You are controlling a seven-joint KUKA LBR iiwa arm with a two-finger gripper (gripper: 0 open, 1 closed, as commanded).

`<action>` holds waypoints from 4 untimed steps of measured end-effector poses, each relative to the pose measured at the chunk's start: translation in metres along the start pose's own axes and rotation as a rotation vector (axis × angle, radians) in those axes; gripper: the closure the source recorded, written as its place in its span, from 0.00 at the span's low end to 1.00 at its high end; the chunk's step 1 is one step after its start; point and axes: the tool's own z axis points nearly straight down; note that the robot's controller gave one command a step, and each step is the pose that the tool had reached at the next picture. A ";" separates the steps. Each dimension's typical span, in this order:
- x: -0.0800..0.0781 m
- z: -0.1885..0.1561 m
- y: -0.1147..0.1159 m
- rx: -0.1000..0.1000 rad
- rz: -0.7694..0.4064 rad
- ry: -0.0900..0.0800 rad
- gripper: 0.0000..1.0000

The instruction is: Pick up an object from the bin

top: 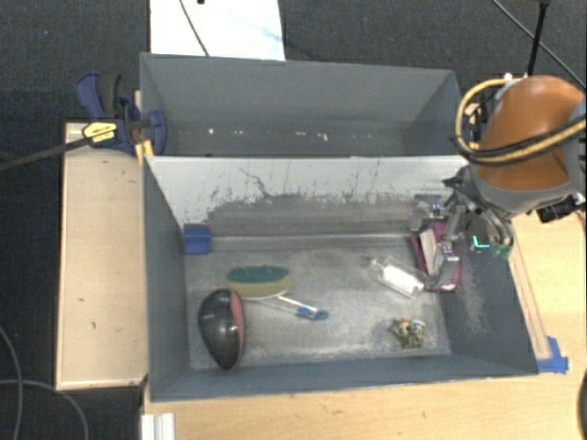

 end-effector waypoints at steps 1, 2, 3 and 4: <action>0.094 0.079 -0.030 0.000 0.043 0.007 0.00; 0.087 0.096 0.001 -0.002 0.024 -0.004 0.00; 0.087 0.095 -0.001 0.001 0.021 -0.005 1.00; 0.055 -0.042 -0.020 0.002 0.087 -0.017 1.00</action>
Offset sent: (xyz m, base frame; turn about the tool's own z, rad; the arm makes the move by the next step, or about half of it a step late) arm -0.0894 -0.0280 -0.0750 0.0357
